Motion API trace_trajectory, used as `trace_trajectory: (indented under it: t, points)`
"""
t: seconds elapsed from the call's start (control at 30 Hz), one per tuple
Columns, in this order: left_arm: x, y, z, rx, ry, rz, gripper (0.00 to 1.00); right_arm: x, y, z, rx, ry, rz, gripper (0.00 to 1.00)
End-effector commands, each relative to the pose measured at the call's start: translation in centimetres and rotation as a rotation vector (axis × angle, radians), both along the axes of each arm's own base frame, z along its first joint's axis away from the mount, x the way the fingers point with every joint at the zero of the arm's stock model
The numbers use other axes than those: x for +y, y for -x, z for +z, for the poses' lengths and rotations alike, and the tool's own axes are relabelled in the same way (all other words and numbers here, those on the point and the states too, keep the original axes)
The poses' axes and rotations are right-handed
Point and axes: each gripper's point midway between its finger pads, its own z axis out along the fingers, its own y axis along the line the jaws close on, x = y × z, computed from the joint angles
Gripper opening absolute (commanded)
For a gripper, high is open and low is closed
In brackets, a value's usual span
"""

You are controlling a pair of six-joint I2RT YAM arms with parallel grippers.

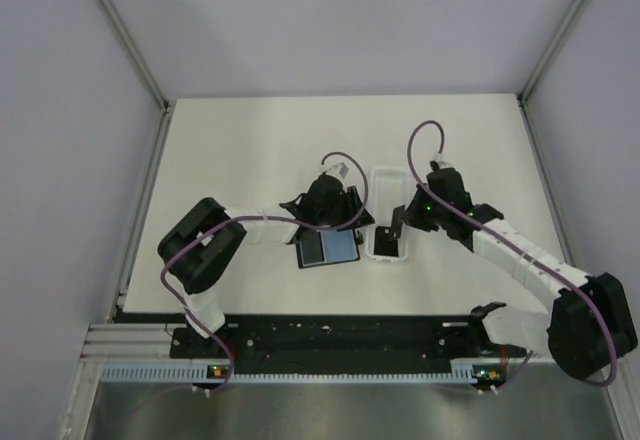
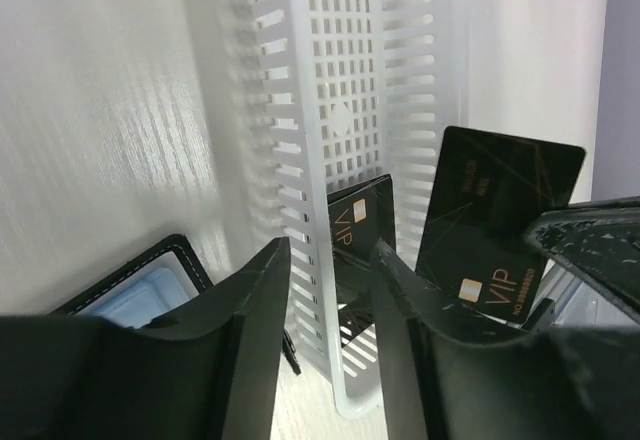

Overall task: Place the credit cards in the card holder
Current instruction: Pick up the credit card from the storage box, then place the credit card in the storage box.

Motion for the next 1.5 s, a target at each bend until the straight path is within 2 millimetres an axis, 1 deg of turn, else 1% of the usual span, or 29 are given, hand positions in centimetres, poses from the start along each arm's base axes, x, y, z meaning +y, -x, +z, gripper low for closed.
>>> trace_trajectory:
  t: [0.0, 0.1, 0.13, 0.2, 0.3, 0.4, 0.47, 0.6, 0.73, 0.9, 1.0, 1.07, 1.17, 1.23, 1.33, 1.47]
  points:
    - [-0.1, -0.8, 4.6, -0.119, 0.044, -0.025, 0.48, -0.3, -0.5, 2.0, -0.089, -0.148, 0.021, 0.0]
    - [0.2, -0.7, 6.7, -0.158, 0.062, -0.038, 0.57, -0.2, -0.5, 2.8, -0.119, -0.261, 0.055, 0.0]
    - [0.3, -0.5, 7.6, -0.174, 0.076, -0.046, 0.64, 0.0, -0.8, 3.5, -0.145, -0.306, 0.066, 0.0]
    - [0.2, -0.2, 8.9, -0.194, 0.1, -0.066, 0.69, 0.8, -0.5, 4.2, -0.162, -0.407, 0.119, 0.0]
    - [-0.2, 0.4, 10.7, -0.228, 0.153, -0.106, 0.7, 1.8, -0.1, 5.4, -0.202, -0.531, 0.176, 0.0]
    - [-0.7, 0.9, 11.6, -0.24, 0.196, -0.143, 0.7, 2.3, 0.3, 6.0, -0.22, -0.623, 0.204, 0.0]
    - [-1.0, 1.2, 11.7, -0.237, 0.216, -0.162, 0.7, 2.6, 0.4, 7.0, -0.252, -0.676, 0.228, 0.0]
    - [-1.1, 1.5, 11.8, -0.235, 0.234, -0.173, 0.68, 2.9, 0.7, 8.0, -0.279, -0.753, 0.258, 0.0]
    - [-0.9, 1.6, 11.6, -0.233, 0.229, -0.168, 0.67, 2.8, 0.8, 8.8, -0.301, -0.814, 0.266, 0.0]
    - [-1.0, 1.6, 11.5, -0.231, 0.232, -0.173, 0.65, 3.0, 1.0, 9.2, -0.304, -0.865, 0.276, 0.0]
    - [-1.3, 1.9, 11.9, -0.228, 0.258, -0.188, 0.59, 3.0, 1.0, 9.1, -0.3, -0.882, 0.272, 0.0]
    - [-1.5, 2.1, 12.1, -0.231, 0.277, -0.201, 0.52, 3.0, 1.0, 9.0, -0.295, -0.887, 0.271, 0.0]
    - [-1.6, 2.5, 12.6, -0.239, 0.311, -0.218, 0.38, 3.0, 0.9, 9.1, -0.298, -0.888, 0.273, 0.0]
    - [-1.7, 2.7, 12.8, -0.242, 0.324, -0.226, 0.27, 3.0, 0.9, 9.2, -0.298, -0.888, 0.273, 0.0]
    - [-1.7, 2.9, 13.0, -0.244, 0.338, -0.233, 0.13, 3.0, 0.8, 9.3, -0.302, -0.887, 0.275, 0.0]
    - [-1.9, 2.8, 12.8, -0.237, 0.344, -0.236, 0.0, 3.0, 1.0, 9.2, -0.301, -0.886, 0.279, 0.1]
